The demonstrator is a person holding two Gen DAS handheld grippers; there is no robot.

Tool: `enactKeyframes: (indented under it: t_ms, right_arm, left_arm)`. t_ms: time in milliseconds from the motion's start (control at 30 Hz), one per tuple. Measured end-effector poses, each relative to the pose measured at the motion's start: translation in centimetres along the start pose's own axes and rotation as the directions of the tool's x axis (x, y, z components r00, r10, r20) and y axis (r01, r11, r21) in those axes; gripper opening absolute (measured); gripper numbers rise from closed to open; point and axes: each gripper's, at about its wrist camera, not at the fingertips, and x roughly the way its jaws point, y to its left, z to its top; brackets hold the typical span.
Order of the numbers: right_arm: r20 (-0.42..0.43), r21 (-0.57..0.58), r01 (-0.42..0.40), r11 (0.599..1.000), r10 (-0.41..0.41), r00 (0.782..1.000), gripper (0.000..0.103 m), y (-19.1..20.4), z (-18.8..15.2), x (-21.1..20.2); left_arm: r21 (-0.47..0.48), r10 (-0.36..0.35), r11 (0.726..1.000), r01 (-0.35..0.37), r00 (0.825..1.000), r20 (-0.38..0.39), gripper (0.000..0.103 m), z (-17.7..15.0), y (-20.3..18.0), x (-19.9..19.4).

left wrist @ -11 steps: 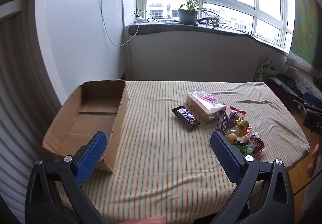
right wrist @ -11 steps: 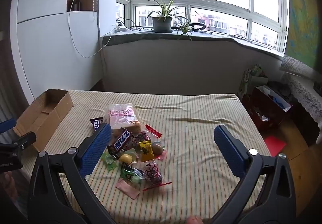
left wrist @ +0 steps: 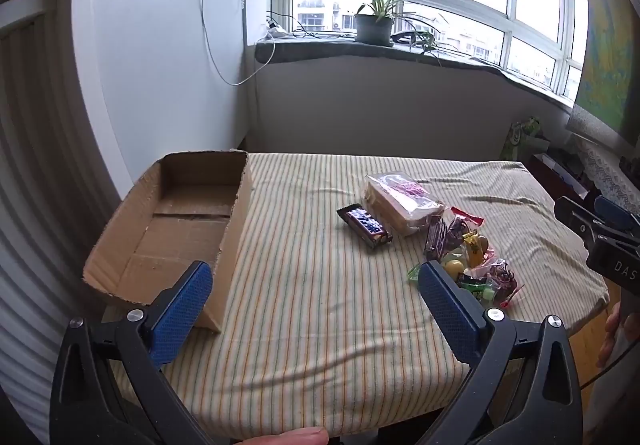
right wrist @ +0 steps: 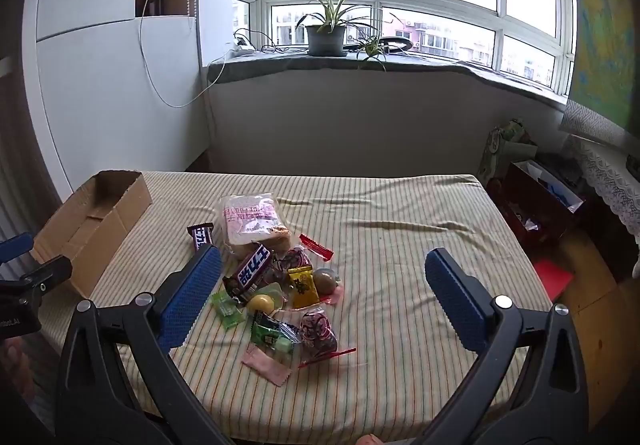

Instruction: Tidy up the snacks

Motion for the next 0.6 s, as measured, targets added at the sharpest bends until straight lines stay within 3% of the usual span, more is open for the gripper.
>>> enactKeyframes:
  t_ms: [333,600]
  right_arm:
    - [-0.030,0.025,0.051,0.998,-0.050,0.998,0.103,-2.6,-1.4,-0.3]
    - [0.016,0.040,0.014,0.999,-0.015,1.000,0.103,-3.2,-1.4,-1.0]
  left_arm:
    - [0.032,0.024,0.999,-0.024,1.000,-0.008,0.102,-0.1,-1.0,0.0]
    - [0.057,0.037,0.998,-0.036,0.999,-0.006,0.102,-0.4,-1.6,0.1]
